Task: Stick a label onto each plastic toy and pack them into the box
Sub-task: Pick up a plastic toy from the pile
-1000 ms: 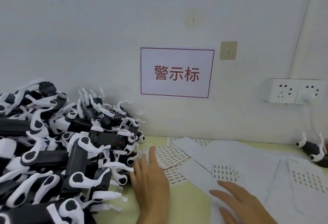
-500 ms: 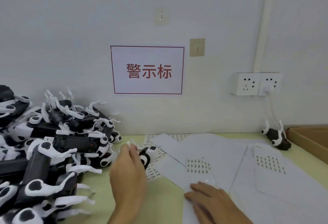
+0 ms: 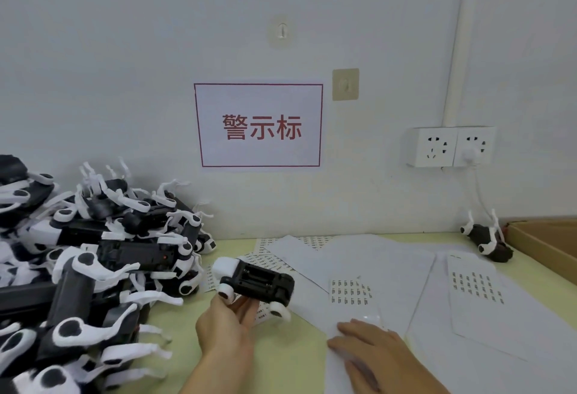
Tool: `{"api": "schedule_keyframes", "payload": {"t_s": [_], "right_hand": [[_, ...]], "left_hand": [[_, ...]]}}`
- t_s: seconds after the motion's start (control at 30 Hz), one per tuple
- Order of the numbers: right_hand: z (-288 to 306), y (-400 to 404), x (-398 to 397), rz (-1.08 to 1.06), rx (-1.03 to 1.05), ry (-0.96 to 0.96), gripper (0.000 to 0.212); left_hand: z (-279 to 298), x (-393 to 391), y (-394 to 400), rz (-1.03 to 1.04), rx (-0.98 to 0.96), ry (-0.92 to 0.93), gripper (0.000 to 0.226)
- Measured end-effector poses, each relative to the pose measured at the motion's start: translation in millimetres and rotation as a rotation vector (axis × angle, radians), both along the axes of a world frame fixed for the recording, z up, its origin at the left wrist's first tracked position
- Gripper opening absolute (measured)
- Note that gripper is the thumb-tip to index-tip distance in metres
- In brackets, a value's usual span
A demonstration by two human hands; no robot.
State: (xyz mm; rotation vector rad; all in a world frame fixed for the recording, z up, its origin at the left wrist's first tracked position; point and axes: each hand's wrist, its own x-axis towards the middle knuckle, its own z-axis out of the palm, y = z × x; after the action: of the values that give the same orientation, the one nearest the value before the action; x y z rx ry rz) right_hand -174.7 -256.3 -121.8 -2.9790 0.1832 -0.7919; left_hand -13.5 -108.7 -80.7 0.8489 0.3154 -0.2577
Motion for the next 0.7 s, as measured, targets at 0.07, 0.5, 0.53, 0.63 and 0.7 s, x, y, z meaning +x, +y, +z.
{"api": "schedule_keyframes", "payload": {"t_s": [0.07,0.5,0.53,0.63,0.7], "right_hand": [[1,1,-1,0.013,0.021,-0.020,0.056],[5,5,0,0.017,-0.008,0.094,0.053],[7,7,0,0.004,-0.021,0.093,0.053],[12,4,-1,-0.013,0.060,0.119,0.047],[16,8,-2,0.024,0.096,0.175,0.043]], "left_hand": [[-3,3,3,0.018,-0.002,0.031,0.026],[-9,-2,4,-0.062,0.182,0.023,0.046],[-9,-3,4,-0.085,0.200,0.023,0.050],[-6,-5,0,-0.138,0.321,-0.053,0.060],[-7,-11,-6,-0.133,0.477,-0.185,0.055]]}}
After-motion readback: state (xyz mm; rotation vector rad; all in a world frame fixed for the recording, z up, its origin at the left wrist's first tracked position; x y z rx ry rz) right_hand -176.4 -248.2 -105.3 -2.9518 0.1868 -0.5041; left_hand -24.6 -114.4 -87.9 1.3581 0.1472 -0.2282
